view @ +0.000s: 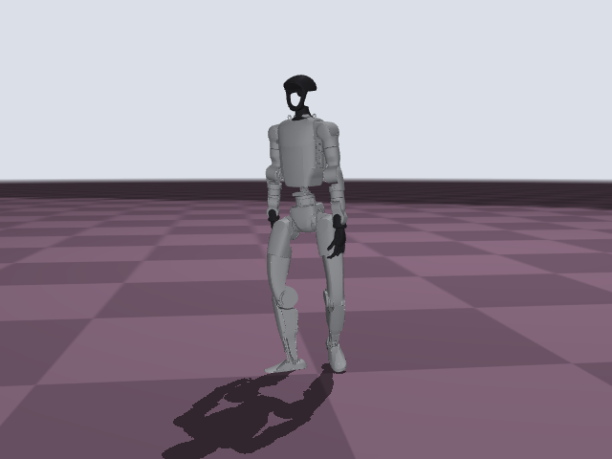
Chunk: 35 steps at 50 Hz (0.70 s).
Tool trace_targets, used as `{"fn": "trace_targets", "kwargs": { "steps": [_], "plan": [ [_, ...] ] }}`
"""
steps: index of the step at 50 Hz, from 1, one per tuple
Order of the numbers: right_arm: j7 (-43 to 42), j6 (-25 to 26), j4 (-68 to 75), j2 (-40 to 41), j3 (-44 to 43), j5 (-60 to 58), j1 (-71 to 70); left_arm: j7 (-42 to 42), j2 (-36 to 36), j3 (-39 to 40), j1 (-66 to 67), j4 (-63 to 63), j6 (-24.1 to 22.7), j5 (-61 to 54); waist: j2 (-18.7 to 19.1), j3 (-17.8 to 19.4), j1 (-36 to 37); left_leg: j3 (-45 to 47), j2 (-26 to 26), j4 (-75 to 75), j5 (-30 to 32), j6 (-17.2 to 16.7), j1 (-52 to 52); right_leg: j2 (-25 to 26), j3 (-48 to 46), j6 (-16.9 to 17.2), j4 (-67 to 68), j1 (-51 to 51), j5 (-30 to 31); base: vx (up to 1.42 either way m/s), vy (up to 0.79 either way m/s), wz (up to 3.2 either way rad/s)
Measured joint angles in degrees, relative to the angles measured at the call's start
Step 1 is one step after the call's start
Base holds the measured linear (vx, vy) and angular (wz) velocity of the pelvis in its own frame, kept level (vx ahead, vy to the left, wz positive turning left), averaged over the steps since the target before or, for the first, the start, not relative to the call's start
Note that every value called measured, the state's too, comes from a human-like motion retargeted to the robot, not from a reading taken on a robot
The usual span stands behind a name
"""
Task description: In place motions
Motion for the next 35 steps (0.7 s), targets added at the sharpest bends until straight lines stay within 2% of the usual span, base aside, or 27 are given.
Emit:
{"fn": "trace_targets", "kwargs": {
  "steps": [2, 5, 7, 10, 11, 12, 13, 15, 17, 19, 22, 25, 32, 35],
  "plan": [
    [0.23, -0.13, -1.35, 0.23, 1.18, -1.71, -0.71, -0.32, -0.69, 1.08, -0.17, 1.02, 0.12, -0.98, -0.80, 1.72, 2.92, -10.74, -4.98, -0.49, -0.35, -1.51, -4.93, 1.02, 4.27, -0.81, -1.26, -0.07, 1.30, -0.16, 0.15, -2.33],
    [0.00, -1.06, -3.13, 0.41, 3.18, -3.55, -1.69, 0.07, -1.72, 2.12, 0.14, 2.31, 0.16, -1.35, -0.82, 3.24, 5.60, -17.40, -9.84, -8.18, -0.87, -0.08, -6.96, 2.77, 8.92, -1.77, -2.89, 0.00, 2.80, -0.10, 0.14, -2.11],
    [0.11, -1.39, -4.01, 0.74, 4.06, -4.77, -2.07, 0.00, -2.19, 2.08, 0.87, 2.71, 0.13, -0.83, 0.42, 3.93, 7.06, -26.81, -13.51, -15.24, 0.14, -0.71, -8.21, 5.07, 11.17, -2.25, -3.65, 0.52, 3.38, -0.01, 0.08, -2.00],
    [0.29, -1.63, -4.79, 1.52, 4.62, -5.84, -2.65, 0.29, -2.53, 1.79, 1.51, 3.71, 0.09, -0.15, 3.82, 5.66, 8.06, -44.25, -17.01, -25.94, 6.52, -2.62, -7.21, 10.14, 13.68, -2.78, -4.36, 2.51, 3.67, 0.04, 0.00, -1.51],
    [0.40, -1.75, -4.87, 1.76, 4.88, -5.65, -2.45, 0.35, -2.59, 1.70, 1.88, 4.13, 0.12, 0.03, 4.42, 5.53, 7.13, -45.89, -17.52, -27.53, 8.20, -0.95, -6.50, 10.95, 14.03, -2.76, -4.62, 3.10, 3.63, 0.12, -0.06, -0.74],
    [0.56, -1.82, -4.88, 1.99, 5.17, -5.43, -2.29, 0.33, -2.60, 1.73, 2.14, 4.60, 0.19, 0.21, 5.08, 5.29, 6.02, -45.58, -17.20, -28.60, 8.83, -0.05, -5.87, 11.79, 14.42, -2.76, -4.81, 3.50, 3.59, 0.16, -0.08, -0.37],
    [0.82, -1.78, -4.73, 2.20, 5.49, -5.12, -2.20, 0.13, -2.52, 2.02, 2.21, 5.18, 0.34, 0.41, 5.87, 4.81, 4.56, -41.35, -15.22, -28.64, 7.40, -0.70, -5.41, 12.72, 14.90, -2.80, -4.87, 3.52, 3.54, 0.13, -0.09, -0.42],
    [0.94, -1.55, -4.55, 2.71, 5.69, -4.25, -1.75, -0.13, -2.28, 2.45, 1.81, 6.08, 0.74, 0.75, 6.83, 4.69, 3.81, -38.93, -13.46, -31.20, 7.99, -1.28, -3.63, 14.71, 15.86, -3.24, -5.31, 4.47, 3.23, 0.06, -0.09, -0.54],
    [0.59, -1.79, -4.04, 2.96, 5.21, -2.76, -1.38, 0.39, -2.12, 2.34, 0.79, 6.24, 0.99, 0.49, 6.43, 5.28, 2.95, -42.94, -13.58, -32.89, 7.97, -2.31, -1.47, 14.39, 16.33, -2.71, -5.03, 5.54, 2.67, 0.02, -0.08, -0.45],
    [0.62, -2.27, -3.17, 2.86, 5.11, -1.58, -1.10, 0.86, -1.95, 2.04, -0.12, 5.81, 0.87, -0.08, 6.08, 5.79, 3.99, -41.14, -13.81, -34.27, 8.79, -1.66, -0.49, 14.87, 17.88, -2.60, -4.21, 5.66, 2.55, 0.08, -0.05, -0.49],
    [0.94, -1.67, -2.12, 2.21, 5.22, -3.29, -0.28, 0.60, -1.95, 1.17, -1.07, 4.56, 0.63, -0.31, 6.09, 4.56, 1.98, -42.05, -14.01, -35.79, 9.12, -1.58, 0.34, 14.28, 16.34, -1.66, -3.65, 5.24, 2.06, 0.06, -0.02, 0.14],
    [-0.36, -0.69, -1.77, 1.74, 5.24, -5.93, -0.28, 0.44, -1.74, -0.43, -2.77, 4.05, 0.46, -0.43, 6.22, 4.89, 0.73, -41.23, -13.91, -35.38, 8.88, -0.89, 0.44, 14.37, 17.10, -1.07, -3.10, 5.06, 1.86, -0.04, -0.02, -0.15],
    [-0.98, -0.88, -3.17, 2.06, 3.67, -5.27, -0.93, -0.37, -0.74, -7.08, -6.46, 3.40, 0.42, 2.06, 7.34, 5.17, -2.62, -35.77, -12.10, -33.38, 6.52, -0.21, -0.15, 14.73, 20.91, 0.30, -0.80, 1.76, 2.88, -0.09, -0.03, -0.68],
    [-0.50, -1.38, -4.76, 2.75, 4.07, -4.64, -1.96, -0.30, -0.79, -7.51, -7.03, 2.72, 0.26, 2.49, 8.22, 5.26, -4.73, -31.12, -10.33, -33.00, 4.89, -0.44, -0.62, 15.51, 24.16, 2.29, 0.00, -1.05, 3.77, -0.22, -0.04, -1.51]
  ]
}}
